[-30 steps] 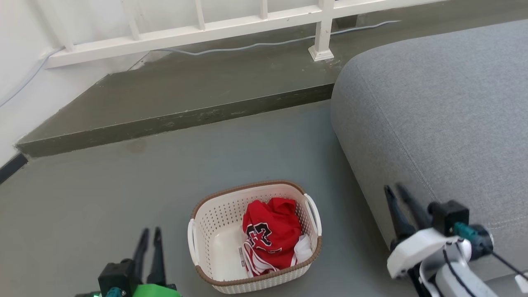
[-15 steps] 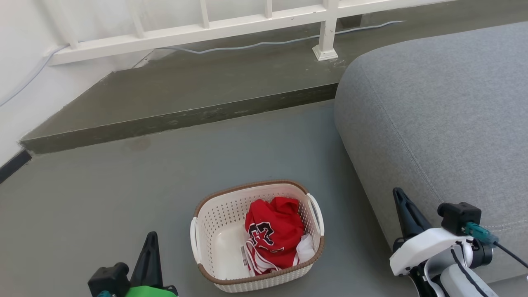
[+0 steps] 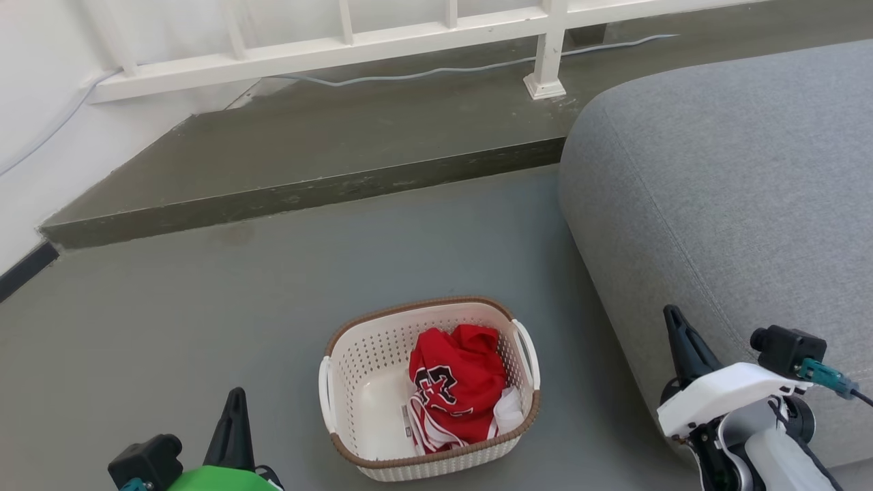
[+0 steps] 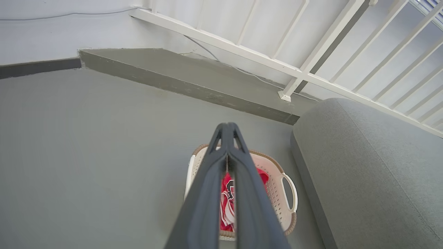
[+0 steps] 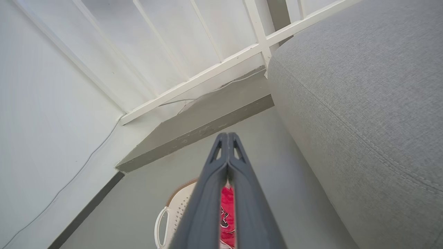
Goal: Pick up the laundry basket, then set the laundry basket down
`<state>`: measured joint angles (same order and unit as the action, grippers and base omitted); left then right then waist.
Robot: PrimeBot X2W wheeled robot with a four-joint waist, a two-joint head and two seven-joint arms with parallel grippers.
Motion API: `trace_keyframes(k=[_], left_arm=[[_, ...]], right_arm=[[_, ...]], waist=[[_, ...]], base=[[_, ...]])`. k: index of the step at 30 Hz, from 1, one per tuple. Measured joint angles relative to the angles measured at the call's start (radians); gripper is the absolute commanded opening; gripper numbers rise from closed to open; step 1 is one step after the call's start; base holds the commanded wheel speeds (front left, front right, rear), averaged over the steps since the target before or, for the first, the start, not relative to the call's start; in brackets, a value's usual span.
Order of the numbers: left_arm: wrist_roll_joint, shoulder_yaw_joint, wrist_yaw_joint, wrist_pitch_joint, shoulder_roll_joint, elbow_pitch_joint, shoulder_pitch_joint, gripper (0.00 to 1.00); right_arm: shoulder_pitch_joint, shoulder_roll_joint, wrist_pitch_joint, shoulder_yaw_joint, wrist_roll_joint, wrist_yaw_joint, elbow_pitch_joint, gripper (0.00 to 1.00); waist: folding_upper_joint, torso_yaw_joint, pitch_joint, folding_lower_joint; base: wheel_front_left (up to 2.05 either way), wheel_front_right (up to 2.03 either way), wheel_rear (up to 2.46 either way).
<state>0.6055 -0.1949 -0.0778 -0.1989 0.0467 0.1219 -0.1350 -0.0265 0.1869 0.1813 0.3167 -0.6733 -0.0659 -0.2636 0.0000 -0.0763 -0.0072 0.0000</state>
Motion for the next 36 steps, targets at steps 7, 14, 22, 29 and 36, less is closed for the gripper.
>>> trace_keyframes(k=[7, 14, 22, 29, 36], left_arm=[[0.086, 0.016, 0.013, 0.021, 0.002, 0.004, 0.003, 0.00], [0.175, 0.032, 0.026, 0.041, 0.007, 0.011, 0.015, 0.00], [0.272, 0.047, 0.043, 0.064, 0.013, 0.025, 0.033, 0.00], [0.361, 0.062, 0.056, 0.084, 0.019, 0.033, 0.043, 0.00], [0.438, 0.072, 0.069, 0.097, 0.024, 0.042, 0.059, 0.00]], right_arm=[[0.000, -0.007, -0.022, -0.034, -0.077, 0.016, 0.001, 0.00], [-0.001, -0.018, -0.043, -0.066, -0.152, 0.030, 0.002, 0.00], [-0.001, -0.028, -0.068, -0.104, -0.245, 0.044, 0.002, 0.00], [-0.003, -0.035, -0.087, -0.136, -0.322, 0.057, 0.002, 0.00], [-0.005, -0.043, -0.106, -0.163, -0.387, 0.074, 0.001, 0.00]], waist=[[0.0000, 0.006, 0.001, 0.0000], [0.0000, 0.012, 0.002, 0.0000], [0.0000, 0.019, 0.003, 0.0000], [0.0000, 0.025, 0.004, 0.0001], [0.0000, 0.031, 0.005, 0.0000]], base=[[0.00, 0.00, 0.00], [0.00, 0.00, 0.00], [0.00, 0.00, 0.00], [0.00, 0.00, 0.00], [0.00, 0.00, 0.00]])
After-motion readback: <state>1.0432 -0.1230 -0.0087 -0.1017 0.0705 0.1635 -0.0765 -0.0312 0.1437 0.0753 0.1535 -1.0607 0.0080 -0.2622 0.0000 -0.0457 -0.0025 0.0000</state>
